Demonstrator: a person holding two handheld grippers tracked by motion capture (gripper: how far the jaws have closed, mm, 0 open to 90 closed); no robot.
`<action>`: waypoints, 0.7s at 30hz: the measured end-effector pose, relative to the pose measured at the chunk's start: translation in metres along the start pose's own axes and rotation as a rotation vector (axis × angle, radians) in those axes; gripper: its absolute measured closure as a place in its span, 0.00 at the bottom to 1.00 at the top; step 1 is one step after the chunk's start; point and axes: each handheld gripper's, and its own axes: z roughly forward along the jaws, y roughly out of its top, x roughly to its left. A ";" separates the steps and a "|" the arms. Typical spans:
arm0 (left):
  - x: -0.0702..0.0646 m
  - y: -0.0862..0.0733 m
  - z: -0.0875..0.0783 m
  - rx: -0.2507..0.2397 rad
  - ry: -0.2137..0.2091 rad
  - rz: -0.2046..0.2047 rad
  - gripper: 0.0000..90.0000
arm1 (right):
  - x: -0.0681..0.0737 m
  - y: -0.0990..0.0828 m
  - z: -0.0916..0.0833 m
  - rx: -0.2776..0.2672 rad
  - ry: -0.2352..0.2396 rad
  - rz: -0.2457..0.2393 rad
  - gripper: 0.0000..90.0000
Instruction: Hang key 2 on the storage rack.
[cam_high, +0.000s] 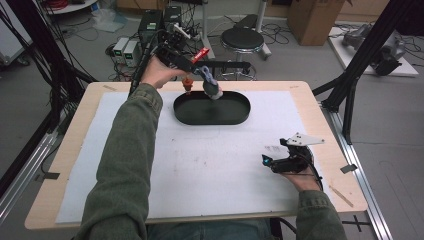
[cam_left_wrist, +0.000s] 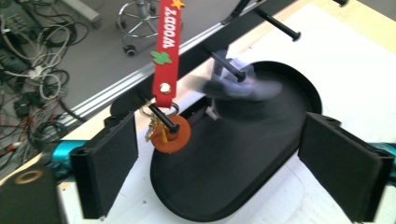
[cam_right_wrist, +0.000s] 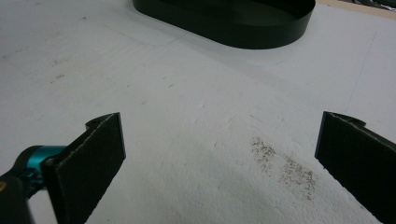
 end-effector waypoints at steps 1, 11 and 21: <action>0.000 -0.002 -0.001 -0.002 -0.002 0.007 0.12 | 0.000 0.000 0.000 0.001 0.000 0.000 0.01; -0.010 -0.019 -0.004 -0.021 -0.082 0.066 0.07 | 0.000 0.000 0.000 0.002 0.001 0.002 0.01; -0.012 -0.039 -0.006 -0.026 -0.075 0.085 0.07 | 0.000 0.000 0.000 0.002 0.002 0.005 0.01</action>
